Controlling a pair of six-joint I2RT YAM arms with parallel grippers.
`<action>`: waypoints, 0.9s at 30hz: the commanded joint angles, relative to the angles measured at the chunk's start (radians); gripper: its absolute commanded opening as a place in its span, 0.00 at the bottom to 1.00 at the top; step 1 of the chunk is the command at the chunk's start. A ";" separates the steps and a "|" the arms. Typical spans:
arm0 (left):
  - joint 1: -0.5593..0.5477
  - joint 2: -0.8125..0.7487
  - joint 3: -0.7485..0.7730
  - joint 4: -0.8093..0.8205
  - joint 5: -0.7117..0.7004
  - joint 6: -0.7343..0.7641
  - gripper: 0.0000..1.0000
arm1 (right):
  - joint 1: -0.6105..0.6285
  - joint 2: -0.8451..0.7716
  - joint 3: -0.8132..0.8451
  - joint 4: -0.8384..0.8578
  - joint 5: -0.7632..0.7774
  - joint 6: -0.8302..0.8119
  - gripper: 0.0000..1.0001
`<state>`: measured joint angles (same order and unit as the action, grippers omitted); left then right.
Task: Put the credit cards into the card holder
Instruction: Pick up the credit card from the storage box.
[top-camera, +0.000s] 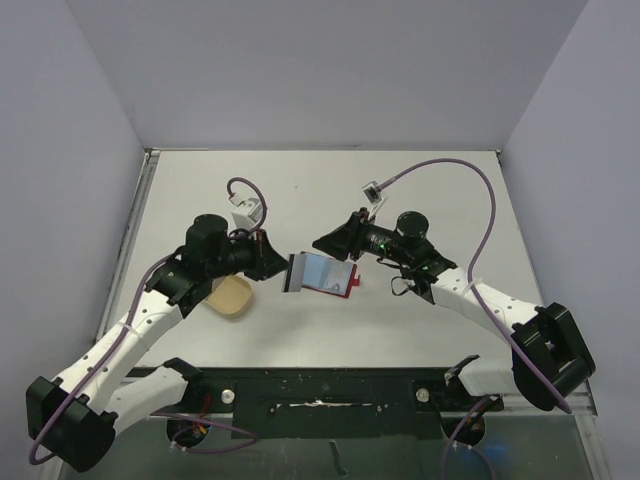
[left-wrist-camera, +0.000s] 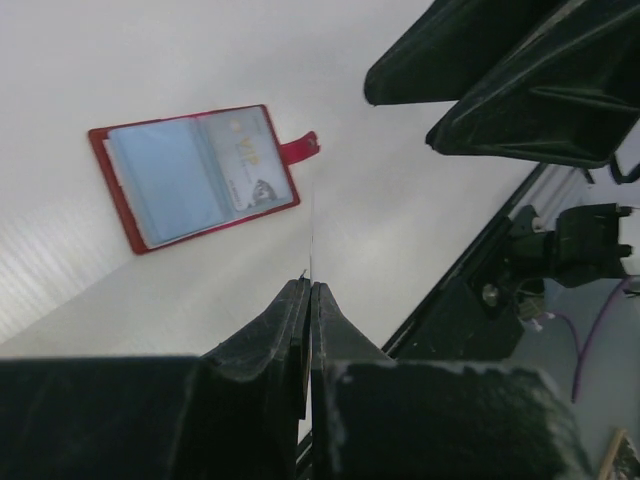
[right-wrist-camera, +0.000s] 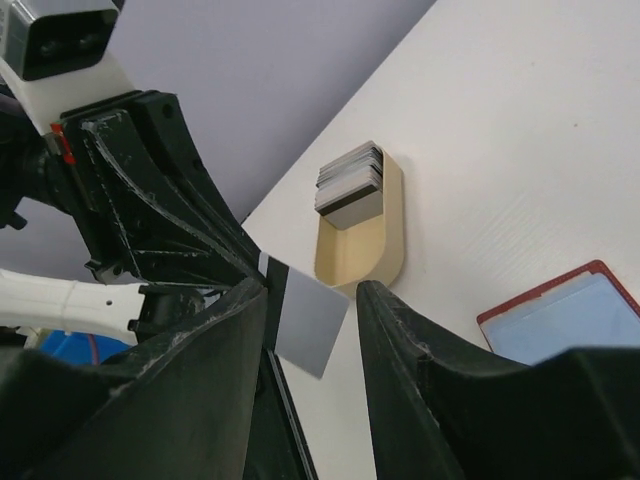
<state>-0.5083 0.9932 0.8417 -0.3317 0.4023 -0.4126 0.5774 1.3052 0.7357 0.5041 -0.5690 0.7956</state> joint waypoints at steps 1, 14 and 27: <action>0.005 -0.031 -0.018 0.216 0.159 -0.098 0.00 | 0.006 -0.005 -0.004 0.135 -0.065 0.031 0.42; 0.005 -0.040 -0.073 0.339 0.231 -0.176 0.00 | 0.006 -0.030 -0.075 0.165 -0.134 0.027 0.43; 0.010 -0.050 -0.092 0.344 0.177 -0.175 0.07 | 0.005 -0.084 -0.134 0.279 -0.141 0.034 0.00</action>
<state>-0.4980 0.9672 0.7391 -0.0498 0.5949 -0.5915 0.5777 1.2572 0.6155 0.6743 -0.7162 0.8314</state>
